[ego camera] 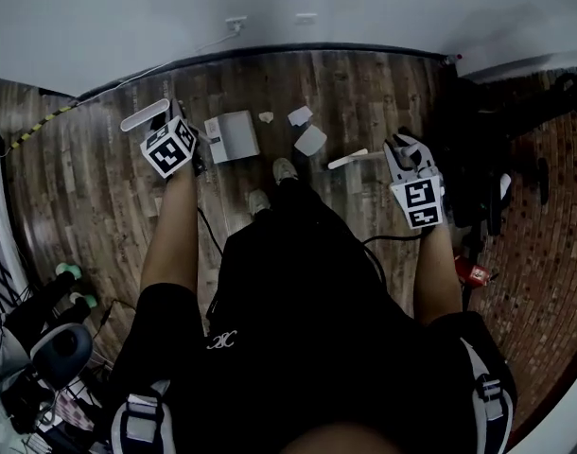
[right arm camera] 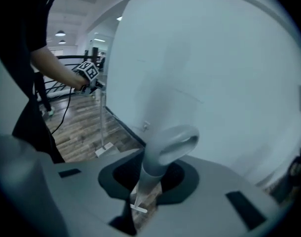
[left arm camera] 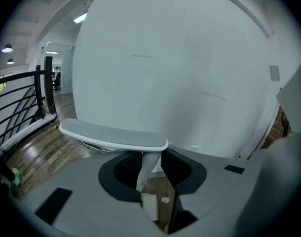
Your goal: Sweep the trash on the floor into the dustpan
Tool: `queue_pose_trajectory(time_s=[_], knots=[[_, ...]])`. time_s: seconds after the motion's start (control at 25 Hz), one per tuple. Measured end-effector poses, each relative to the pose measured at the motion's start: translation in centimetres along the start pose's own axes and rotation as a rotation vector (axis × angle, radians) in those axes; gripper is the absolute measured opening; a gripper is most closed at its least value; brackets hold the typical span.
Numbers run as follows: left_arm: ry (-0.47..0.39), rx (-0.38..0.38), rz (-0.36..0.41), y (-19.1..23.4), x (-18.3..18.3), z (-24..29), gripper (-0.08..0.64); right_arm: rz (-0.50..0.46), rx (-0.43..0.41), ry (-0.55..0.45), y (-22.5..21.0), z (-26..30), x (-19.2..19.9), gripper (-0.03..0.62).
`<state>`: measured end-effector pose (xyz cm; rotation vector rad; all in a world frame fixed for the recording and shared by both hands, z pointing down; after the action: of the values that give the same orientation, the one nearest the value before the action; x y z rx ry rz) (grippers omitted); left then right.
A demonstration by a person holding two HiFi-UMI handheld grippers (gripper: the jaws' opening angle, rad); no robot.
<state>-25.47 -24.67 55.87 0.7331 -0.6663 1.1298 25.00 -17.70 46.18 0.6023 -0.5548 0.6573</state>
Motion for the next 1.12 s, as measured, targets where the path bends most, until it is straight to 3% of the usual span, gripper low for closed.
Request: queue_pose_trajectory(time_s=[0.32, 0.44, 0.56, 0.72, 0.96, 1.12], knots=[[-0.039, -0.080, -0.080, -1.4, 2.4, 0.4, 0.110, -0.239, -0.267, -0.074, -0.1, 12.9, -6.6, 0.080], [-0.044, -0.088, -0.126, -2.0, 3.0, 0.4, 0.117, -0.316, -0.399, -0.092, 1.1, 16.8, -9.9, 0.080], [-0.044, -0.079, -0.124, -3.0, 3.2, 0.7, 0.117, -0.384, -0.534, -0.123, 2.9, 20.1, -13.3, 0.079], [-0.044, -0.025, -0.086, -4.0, 3.6, 0.8, 0.120, -0.441, -0.649, -0.181, 5.8, 22.5, -17.1, 0.077], [-0.054, 0.034, -0.102, -3.6, 4.5, -0.1, 0.135, -0.532, -0.786, -0.279, 10.2, 24.0, -22.5, 0.075], [-0.054, 0.051, -0.104, -3.3, 4.7, -0.7, 0.135, -0.528, -0.868, -0.340, 13.2, 23.9, -25.5, 0.072]])
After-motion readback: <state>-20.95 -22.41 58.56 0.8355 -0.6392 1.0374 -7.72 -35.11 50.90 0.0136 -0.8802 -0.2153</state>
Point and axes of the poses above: the fingertips, and each gripper's own axes: z forward along the fingers, y to its left, x out of its underside, the point moved 9 cm from there along -z, backward along the fingers
